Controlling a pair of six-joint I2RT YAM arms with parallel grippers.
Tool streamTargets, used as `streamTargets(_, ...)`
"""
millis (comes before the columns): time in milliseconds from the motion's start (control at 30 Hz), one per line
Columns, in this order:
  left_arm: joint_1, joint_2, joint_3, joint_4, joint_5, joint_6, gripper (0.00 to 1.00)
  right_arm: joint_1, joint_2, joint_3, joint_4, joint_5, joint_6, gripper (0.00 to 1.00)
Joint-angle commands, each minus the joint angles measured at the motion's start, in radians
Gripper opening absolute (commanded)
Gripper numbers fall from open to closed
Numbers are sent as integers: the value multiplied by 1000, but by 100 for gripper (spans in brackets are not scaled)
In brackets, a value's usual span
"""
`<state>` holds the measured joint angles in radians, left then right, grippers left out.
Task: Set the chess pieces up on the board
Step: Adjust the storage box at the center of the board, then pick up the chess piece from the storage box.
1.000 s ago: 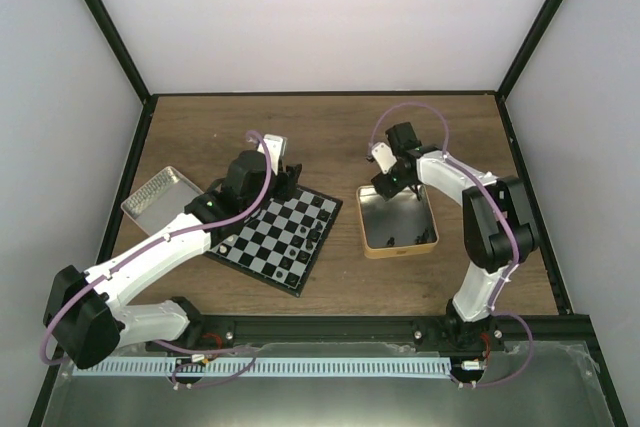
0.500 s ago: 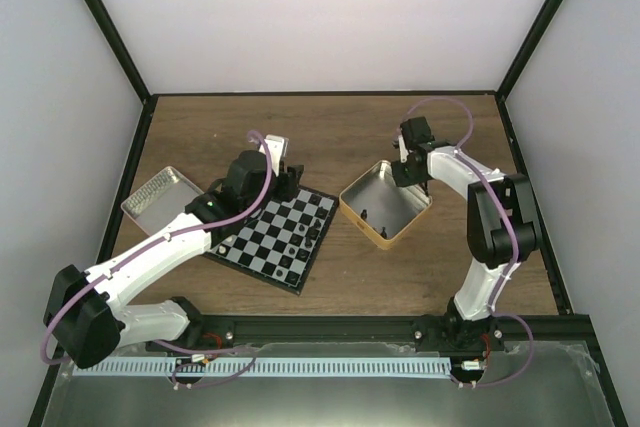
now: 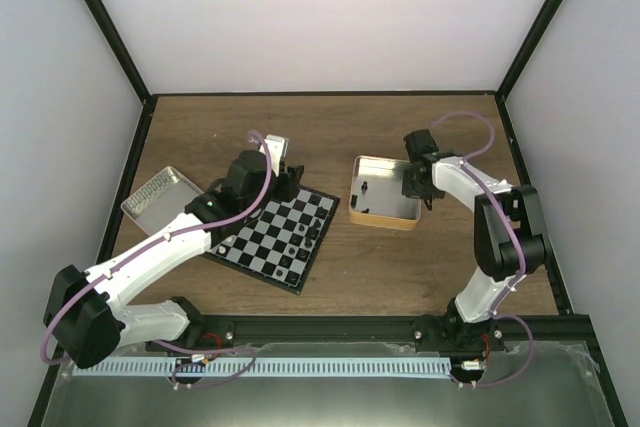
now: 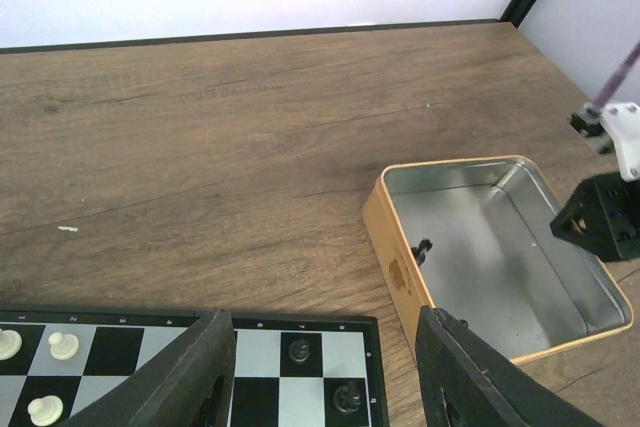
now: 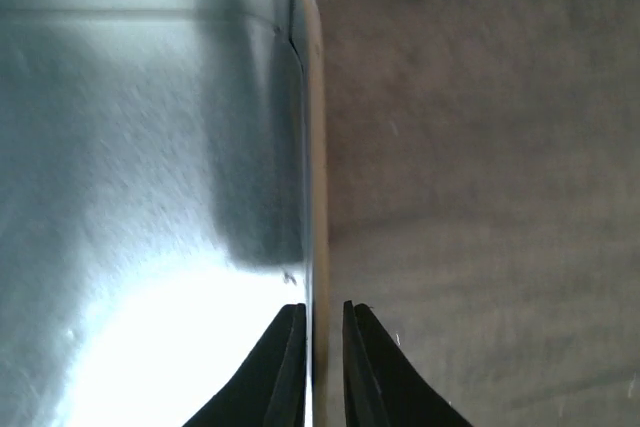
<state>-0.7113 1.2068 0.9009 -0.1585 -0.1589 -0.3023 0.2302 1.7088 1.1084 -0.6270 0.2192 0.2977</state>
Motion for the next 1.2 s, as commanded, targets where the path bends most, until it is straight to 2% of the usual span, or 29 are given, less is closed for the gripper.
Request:
streamTargets(0,5,-10,-5,25,6,2,52,-12,-77,-92,-64,39,272,15)
streamTargets(167,5,-13,-6,25,0,2,52,-12,-171,-184,-46,35,364,19)
streamTargets(267,5,-14,-5,24,-2,2,52,-13,-215,-164,-53,38,340,34)
streamTargets(433,5,-27,-6,22,-20,-4,52,-11,-268,-70,-82,-25,263,48)
streamTargets(633,6,-61,-10,25,-54,-12,52,68,-266,-12,-20,-134,156,48)
streamTargets(767,5,-86,-12,26,-78,-20,52,102,-178,0,56,-255,114,48)
streamTargets(1000,5,-131,-30,29,-110,-12,53,119,-22,60,130,-318,87,48)
streamTargets(1167,5,-129,-35,32,-111,-11,54,141,65,102,131,-300,91,46)
